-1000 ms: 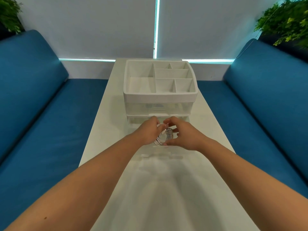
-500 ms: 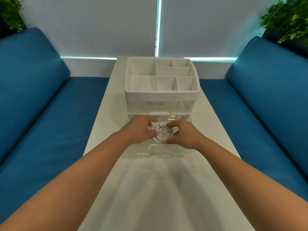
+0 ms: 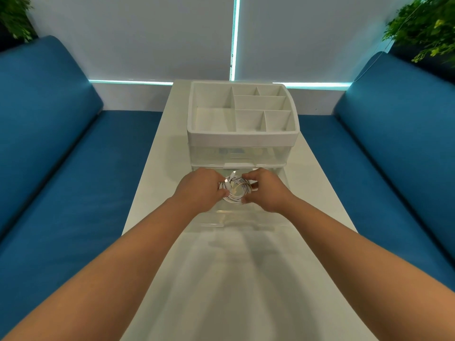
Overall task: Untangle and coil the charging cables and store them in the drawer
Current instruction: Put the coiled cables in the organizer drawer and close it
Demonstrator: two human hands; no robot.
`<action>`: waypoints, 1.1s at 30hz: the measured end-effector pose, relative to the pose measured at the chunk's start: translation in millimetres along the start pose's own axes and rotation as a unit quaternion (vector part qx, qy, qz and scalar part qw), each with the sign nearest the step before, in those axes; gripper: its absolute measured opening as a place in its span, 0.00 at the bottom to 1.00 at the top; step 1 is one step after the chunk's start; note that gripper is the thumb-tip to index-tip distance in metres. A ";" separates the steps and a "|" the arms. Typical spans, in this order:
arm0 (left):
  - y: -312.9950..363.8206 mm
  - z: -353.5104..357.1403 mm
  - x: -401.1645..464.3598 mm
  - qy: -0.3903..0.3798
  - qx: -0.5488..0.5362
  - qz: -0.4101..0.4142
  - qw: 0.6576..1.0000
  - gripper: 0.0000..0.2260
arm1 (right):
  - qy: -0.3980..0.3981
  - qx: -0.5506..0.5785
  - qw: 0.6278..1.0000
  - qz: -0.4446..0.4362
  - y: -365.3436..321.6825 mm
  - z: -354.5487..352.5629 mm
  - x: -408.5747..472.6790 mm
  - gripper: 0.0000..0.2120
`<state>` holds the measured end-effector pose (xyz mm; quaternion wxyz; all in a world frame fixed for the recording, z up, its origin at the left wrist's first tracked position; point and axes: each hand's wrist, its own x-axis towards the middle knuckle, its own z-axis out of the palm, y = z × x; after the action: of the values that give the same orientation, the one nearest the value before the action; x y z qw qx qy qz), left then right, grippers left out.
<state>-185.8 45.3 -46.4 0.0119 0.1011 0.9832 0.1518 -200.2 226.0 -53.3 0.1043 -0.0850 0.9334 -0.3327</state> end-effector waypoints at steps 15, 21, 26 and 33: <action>2.5 -39.1 -16.6 0.254 -0.046 0.133 0.957 0.09 | 0.183 -0.020 0.977 -0.106 18.7 -11.9 -87.0 0.16; 17.1 -58.1 5.9 0.298 -0.001 0.153 0.942 0.17 | 0.259 0.044 0.964 -0.053 42.7 12.2 -107.1 0.32; 20.7 -56.7 23.9 0.167 0.021 0.055 0.984 0.23 | 0.260 0.150 0.952 0.058 52.3 33.3 -108.0 0.42; 20.3 -58.6 27.8 0.181 0.010 0.042 0.983 0.18 | 0.290 0.226 0.925 0.093 51.3 45.5 -100.9 0.24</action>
<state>-212.3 52.5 15.8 -0.1738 0.1131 0.9653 0.1586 -96.1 260.8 -106.6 -0.1245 0.1281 0.8267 -0.5335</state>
